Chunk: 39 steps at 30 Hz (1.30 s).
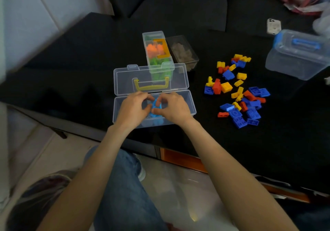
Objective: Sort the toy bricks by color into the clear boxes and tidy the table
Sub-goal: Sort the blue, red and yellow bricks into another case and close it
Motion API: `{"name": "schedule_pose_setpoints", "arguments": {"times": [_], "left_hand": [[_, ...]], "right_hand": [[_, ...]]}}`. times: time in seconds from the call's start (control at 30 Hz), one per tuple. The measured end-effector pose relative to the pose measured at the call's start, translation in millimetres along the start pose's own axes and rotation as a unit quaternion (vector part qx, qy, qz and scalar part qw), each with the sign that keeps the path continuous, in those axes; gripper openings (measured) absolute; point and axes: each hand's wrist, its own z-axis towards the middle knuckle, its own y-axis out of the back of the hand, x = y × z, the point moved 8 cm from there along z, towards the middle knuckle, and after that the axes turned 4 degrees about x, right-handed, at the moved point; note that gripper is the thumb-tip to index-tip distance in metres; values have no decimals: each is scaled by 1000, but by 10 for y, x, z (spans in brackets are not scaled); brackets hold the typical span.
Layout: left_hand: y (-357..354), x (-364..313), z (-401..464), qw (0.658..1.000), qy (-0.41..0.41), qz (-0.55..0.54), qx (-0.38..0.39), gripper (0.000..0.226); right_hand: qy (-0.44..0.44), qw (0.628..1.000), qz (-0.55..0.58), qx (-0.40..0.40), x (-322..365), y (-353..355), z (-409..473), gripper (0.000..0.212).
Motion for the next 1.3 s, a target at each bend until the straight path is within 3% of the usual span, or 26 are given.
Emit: {"name": "schedule_pose_setpoints", "arguments": {"times": [0.17, 0.33, 0.4, 0.5, 0.63, 0.77, 0.9, 1.0, 1.07, 1.2, 1.3], "left_hand": [[78, -129, -53, 998, -9, -11, -58, 23], [117, -835, -56, 983, -106, -92, -116, 23], [-127, -1205, 35, 980, -138, -123, -70, 25], [-772, -1672, 279, 983, -140, -104, 58, 32], [-1536, -1841, 613, 983, -99, -22, 150, 41], [-1800, -1719, 817, 986, -35, -8, 164, 38], [-1722, -1628, 915, 991, 1, -35, 132, 29], [-1733, -1637, 959, 991, -26, -16, 131, 26], [-1766, -1650, 1001, 991, -42, -1, 129, 26], [-1735, -1684, 1001, 992, -53, 18, 111, 28], [-1831, -1794, 871, 981, -82, 40, 170, 49]], "right_hand": [[23, 999, -19, -36, -66, 111, -174, 26], [53, 991, 18, -121, -427, 668, -630, 22], [21, 987, 6, -161, -784, 943, -863, 22], [-57, 978, -46, -194, -1425, 1233, -1099, 29], [-150, 974, -101, -133, -2064, 1210, -1194, 57], [-131, 979, -135, -74, -2245, 1104, -1070, 72], [-100, 983, -101, -119, -2337, 1271, -976, 61], [-112, 979, -57, -163, -2473, 1460, -1005, 47], [-122, 975, -56, -176, -2564, 1557, -1005, 50], [-119, 982, -77, -121, -2641, 1564, -868, 53], [-122, 983, -44, -130, -2726, 1556, -881, 41]]}}
